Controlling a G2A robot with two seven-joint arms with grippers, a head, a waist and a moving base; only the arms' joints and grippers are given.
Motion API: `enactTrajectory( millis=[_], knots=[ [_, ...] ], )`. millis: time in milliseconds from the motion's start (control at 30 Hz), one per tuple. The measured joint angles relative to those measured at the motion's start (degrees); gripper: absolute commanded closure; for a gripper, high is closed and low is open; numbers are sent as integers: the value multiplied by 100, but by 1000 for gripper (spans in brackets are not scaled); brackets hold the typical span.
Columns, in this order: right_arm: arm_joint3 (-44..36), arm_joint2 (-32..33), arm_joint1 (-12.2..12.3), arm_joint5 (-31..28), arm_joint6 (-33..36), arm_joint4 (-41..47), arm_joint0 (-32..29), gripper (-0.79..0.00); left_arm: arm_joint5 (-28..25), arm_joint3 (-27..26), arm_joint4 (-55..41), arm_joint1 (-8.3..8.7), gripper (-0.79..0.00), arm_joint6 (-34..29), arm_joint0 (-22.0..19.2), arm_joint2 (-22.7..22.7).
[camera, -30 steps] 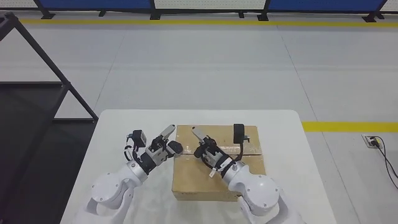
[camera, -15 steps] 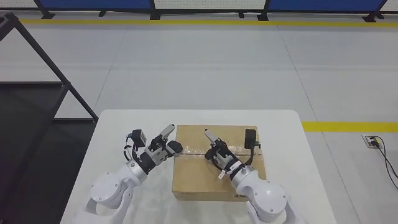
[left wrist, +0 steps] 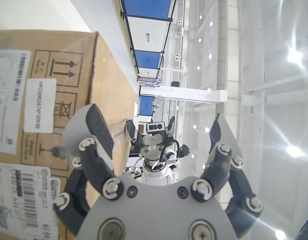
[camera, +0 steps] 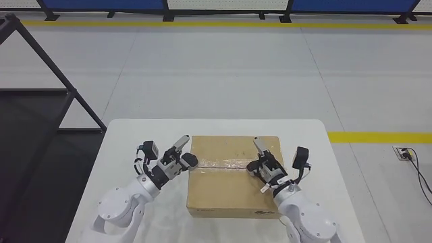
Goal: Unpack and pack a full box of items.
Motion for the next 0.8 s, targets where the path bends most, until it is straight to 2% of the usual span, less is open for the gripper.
enactTrajectory(
  millis=[267,500,700,800],
  knots=[
    [-270,571,52,-333,-205,248,-475,-785,24,-33,38,1,-785,1,14,-2],
    [-388,846,73,-569,-268,451,-661,-785,20,-41,52,-3,-785,18,18,1],
    [-671,764,84,-1152,0,480,-808,-785,13,-57,50,-5,-785,42,34,-9],
    [-657,587,88,-1141,149,331,-714,-785,20,-84,56,-5,-785,38,45,-10]
  ],
)
